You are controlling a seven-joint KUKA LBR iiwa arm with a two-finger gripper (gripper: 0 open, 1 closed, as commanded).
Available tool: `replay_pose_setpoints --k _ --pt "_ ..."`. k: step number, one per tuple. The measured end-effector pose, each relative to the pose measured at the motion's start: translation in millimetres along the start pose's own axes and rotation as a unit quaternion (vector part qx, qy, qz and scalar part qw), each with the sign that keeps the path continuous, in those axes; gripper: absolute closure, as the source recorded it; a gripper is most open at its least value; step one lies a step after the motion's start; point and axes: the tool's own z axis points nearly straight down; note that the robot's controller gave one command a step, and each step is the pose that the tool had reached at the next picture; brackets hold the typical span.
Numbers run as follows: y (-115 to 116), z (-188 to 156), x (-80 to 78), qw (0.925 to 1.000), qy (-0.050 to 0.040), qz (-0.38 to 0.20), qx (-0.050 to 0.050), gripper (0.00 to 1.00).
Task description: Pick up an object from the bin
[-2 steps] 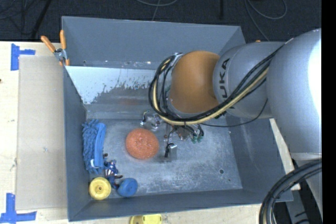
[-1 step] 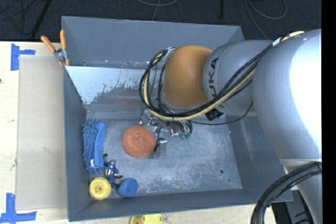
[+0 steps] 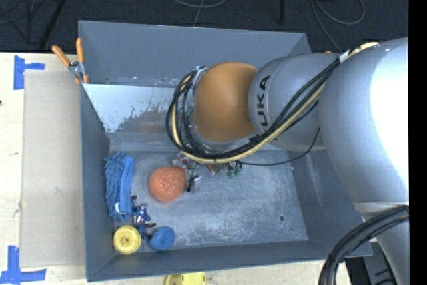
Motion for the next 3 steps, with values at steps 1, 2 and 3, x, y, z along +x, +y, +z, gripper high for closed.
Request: replay_pose_setpoints --k 1,2,3 --pt "0.0 0.0 0.0 1.0 0.0 0.0 0.0 1.0" --pt "0.0 0.0 1.1 1.0 0.0 0.0 0.0 1.0" --pt "12.3 -16.4 3.0 0.9999 0.0024 -0.016 0.0 1.0"
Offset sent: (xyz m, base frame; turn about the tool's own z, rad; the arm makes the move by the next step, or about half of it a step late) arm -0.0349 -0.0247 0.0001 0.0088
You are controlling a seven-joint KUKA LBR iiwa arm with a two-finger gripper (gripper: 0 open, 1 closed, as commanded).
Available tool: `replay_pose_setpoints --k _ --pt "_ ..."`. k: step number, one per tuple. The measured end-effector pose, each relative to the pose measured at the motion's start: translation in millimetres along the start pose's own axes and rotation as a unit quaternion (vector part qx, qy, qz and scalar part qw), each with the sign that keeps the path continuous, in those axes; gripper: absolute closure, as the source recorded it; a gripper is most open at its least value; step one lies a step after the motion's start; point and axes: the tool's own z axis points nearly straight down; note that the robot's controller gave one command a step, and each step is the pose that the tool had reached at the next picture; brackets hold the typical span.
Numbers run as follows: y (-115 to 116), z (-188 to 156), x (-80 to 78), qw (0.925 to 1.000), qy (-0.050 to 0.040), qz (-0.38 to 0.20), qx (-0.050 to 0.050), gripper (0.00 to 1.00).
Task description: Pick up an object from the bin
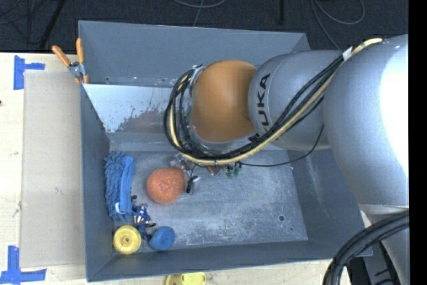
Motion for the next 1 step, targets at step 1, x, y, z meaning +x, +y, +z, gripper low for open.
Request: replay_pose_setpoints --k 1 --pt "-24.6 -141.7 21.5 0.9998 -0.0029 -0.018 0.0 1.0"
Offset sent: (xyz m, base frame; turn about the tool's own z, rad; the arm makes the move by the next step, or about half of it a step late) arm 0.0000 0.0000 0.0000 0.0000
